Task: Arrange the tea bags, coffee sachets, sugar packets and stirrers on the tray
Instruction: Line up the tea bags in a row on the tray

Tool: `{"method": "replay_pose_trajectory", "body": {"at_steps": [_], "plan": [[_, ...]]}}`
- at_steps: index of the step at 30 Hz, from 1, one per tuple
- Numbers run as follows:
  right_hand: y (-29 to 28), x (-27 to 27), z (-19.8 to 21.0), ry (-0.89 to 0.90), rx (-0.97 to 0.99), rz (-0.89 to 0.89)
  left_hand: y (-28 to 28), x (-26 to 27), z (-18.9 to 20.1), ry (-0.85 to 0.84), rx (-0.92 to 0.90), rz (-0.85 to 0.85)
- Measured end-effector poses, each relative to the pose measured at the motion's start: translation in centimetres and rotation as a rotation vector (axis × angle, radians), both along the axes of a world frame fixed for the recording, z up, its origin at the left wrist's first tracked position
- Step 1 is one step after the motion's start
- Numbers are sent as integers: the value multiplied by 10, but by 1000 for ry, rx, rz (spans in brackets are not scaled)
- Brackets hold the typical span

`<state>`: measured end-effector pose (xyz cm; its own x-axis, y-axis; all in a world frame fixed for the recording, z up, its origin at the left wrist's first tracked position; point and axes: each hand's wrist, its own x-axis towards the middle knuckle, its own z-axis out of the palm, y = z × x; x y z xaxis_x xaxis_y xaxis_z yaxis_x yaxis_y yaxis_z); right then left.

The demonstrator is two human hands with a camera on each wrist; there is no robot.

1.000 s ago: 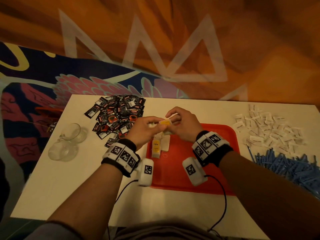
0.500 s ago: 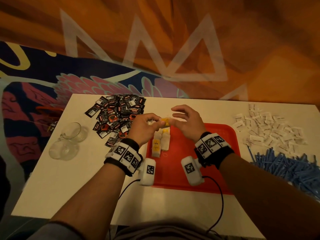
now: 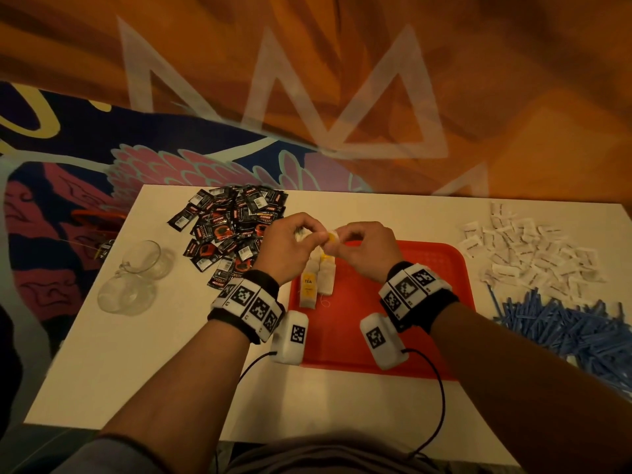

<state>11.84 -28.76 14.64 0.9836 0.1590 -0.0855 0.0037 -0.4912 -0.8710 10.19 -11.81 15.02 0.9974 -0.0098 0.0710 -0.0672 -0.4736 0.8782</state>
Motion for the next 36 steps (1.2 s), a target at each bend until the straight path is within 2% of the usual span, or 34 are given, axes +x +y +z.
{"method": "replay_pose_trajectory", "body": {"at_steps": [3, 6, 8, 13, 17, 19, 23, 27, 31, 36], "plan": [[-1, 0, -2, -21, -29, -32, 1, -1, -1, -11, 44, -29], [-1, -2, 0, 59, 92, 90, 3, -2, -1, -13, 117, -66], [1, -4, -3, 79, 80, 107, 3, -1, -3, -17, 137, -62], [5, -8, -22, 75, -4, 10, 5, 2, -14, 7, 146, -35], [7, -11, -50, 183, -53, -26, 9, 0, -37, 81, 145, 30], [6, -16, -68, 283, -96, -55, 14, -4, -55, 159, 212, 49], [6, -24, -106, 463, -169, -70, 30, -22, -103, 343, 402, -56], [9, -27, -135, 527, -287, -99, 39, -39, -138, 438, 509, -181], [17, -26, -151, 562, -371, -105, 41, -48, -159, 425, 562, -268], [25, -22, -161, 580, -389, -135, 38, -47, -169, 367, 605, -313]]}}
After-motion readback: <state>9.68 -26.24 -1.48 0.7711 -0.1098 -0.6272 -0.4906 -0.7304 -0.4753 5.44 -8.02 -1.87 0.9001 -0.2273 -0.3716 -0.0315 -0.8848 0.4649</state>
